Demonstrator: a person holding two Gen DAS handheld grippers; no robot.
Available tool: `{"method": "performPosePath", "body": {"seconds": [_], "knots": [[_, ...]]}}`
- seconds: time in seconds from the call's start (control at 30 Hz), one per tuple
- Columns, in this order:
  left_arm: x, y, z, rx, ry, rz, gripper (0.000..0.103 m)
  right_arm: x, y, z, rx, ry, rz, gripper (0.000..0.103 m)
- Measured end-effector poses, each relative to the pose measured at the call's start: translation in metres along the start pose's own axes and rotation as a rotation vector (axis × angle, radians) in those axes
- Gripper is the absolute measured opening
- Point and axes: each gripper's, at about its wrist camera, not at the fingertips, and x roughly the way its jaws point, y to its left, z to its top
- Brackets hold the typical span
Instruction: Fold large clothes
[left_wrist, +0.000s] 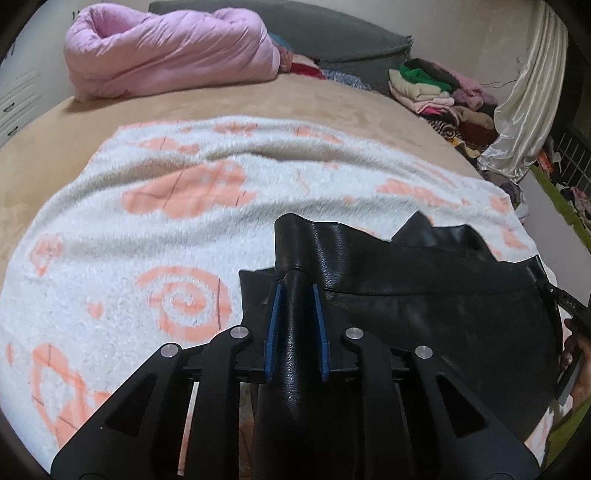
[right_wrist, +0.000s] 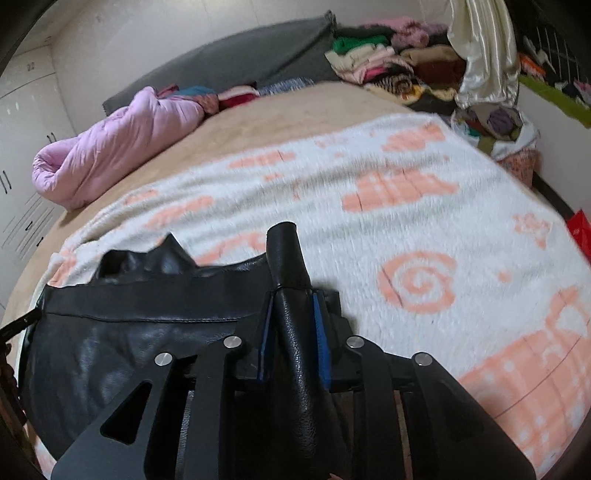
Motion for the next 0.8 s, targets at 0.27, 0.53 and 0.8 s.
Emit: {"method": "performPosePath", "body": {"seconds": [0.27,0.53,0.8], "knots": [[0.004,0.007,-0.006,-0.037,0.020,-0.010,0.021,0.003,-0.007,-0.008,0.044,0.027,0.013,0.028],[-0.002,0.010,-0.007,-0.050,0.021,0.025,0.038,-0.010,-0.015,-0.010,0.109,0.042,-0.025,0.075],[-0.011,0.016,-0.009,-0.074,0.039,0.035,0.065,-0.031,-0.006,-0.009,0.099,0.002,-0.020,0.093]]}}
